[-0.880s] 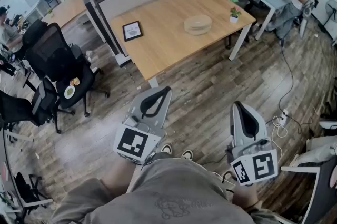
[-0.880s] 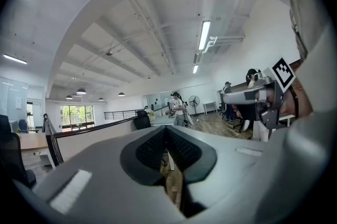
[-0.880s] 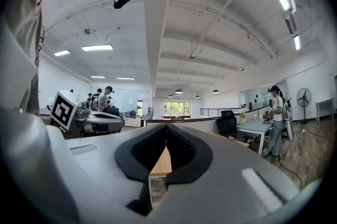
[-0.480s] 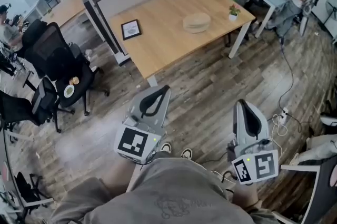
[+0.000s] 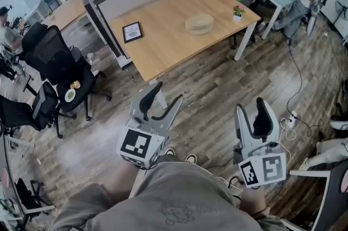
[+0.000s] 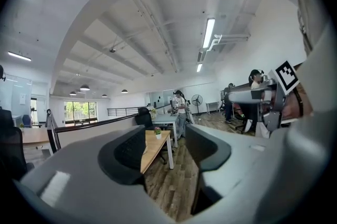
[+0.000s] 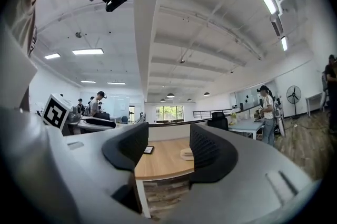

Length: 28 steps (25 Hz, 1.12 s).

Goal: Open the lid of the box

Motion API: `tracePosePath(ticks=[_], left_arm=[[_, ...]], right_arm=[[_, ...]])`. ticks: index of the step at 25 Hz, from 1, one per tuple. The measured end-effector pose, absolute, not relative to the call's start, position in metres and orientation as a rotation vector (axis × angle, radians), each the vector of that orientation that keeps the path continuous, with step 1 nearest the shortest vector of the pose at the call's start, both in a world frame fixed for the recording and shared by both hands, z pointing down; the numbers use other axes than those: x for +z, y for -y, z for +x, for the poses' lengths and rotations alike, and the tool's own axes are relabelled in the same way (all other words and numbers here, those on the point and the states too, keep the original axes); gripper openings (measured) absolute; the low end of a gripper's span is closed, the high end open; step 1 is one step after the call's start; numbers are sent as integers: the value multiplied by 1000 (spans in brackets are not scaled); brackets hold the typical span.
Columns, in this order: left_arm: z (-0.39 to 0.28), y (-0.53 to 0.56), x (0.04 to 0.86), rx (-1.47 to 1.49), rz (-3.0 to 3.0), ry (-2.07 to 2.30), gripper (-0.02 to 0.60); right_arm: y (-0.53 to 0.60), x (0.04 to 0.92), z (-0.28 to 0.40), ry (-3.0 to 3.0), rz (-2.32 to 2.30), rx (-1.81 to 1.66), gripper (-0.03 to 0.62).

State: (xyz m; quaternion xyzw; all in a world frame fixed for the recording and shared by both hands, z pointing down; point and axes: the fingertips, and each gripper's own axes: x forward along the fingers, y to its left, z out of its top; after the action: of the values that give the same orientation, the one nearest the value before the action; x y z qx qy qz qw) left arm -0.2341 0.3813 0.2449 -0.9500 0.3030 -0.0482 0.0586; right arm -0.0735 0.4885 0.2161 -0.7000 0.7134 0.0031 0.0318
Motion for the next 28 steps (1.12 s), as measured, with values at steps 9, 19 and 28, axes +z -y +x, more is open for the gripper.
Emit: tracePosePath(ticks=[9,19,28], left_arm=[[-228,-378,247,-128,-2864,-967,242],[-195,-342,259,-162,-2870,-929,242],[-161,-261,264,-206,-2892,-950,242]], right_arm=[[-493,227,-49,-2162,-2201,-1,230],[-456,241,-21,-2186,-2213,-41,230],[-374,249,14,-2229,-2204,-106,230]])
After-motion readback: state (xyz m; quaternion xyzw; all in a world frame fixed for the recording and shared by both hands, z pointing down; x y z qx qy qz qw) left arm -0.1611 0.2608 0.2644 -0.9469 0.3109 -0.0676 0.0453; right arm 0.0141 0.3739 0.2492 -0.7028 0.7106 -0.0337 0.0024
